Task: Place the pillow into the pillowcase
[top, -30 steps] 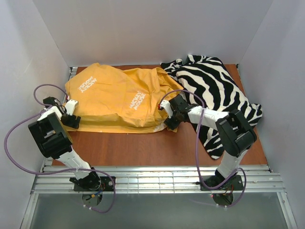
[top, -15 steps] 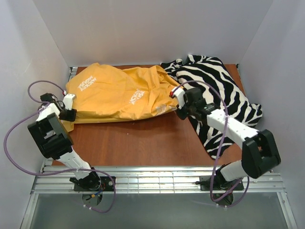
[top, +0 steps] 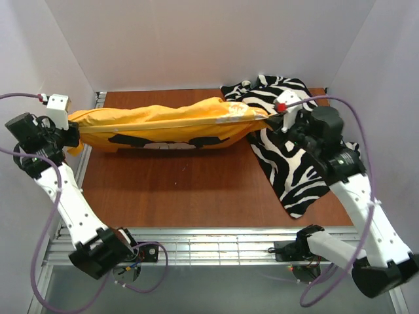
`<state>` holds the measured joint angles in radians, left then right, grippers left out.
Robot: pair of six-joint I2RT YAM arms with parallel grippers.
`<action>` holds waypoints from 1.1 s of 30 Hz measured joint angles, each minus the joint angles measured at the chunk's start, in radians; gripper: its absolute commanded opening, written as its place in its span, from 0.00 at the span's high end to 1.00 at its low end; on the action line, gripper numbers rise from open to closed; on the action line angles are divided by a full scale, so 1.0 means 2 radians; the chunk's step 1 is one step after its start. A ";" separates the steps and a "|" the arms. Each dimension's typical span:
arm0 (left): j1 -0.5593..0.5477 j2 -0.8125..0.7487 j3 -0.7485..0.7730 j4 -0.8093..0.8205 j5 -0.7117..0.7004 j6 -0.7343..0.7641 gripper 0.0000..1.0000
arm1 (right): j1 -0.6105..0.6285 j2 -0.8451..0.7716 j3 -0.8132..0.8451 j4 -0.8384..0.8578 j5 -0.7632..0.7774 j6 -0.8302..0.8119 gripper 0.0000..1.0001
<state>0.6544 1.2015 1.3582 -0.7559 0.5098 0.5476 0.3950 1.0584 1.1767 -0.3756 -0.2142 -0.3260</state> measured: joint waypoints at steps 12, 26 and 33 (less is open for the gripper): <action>0.005 -0.072 0.063 0.023 0.006 -0.003 1.00 | -0.004 -0.026 0.050 0.009 0.030 -0.033 0.99; -0.135 0.440 0.344 0.037 -0.120 -0.064 0.27 | -0.027 0.451 0.324 0.005 0.176 -0.058 0.08; -0.128 0.274 0.248 -0.030 -0.089 -0.060 0.02 | -0.043 0.276 0.241 -0.070 0.110 -0.057 0.01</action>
<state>0.3988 1.7485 1.8538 -0.8165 0.3321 0.4271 0.3099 1.6100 1.6588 -0.5148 0.0051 -0.4400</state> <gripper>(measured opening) 0.980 0.986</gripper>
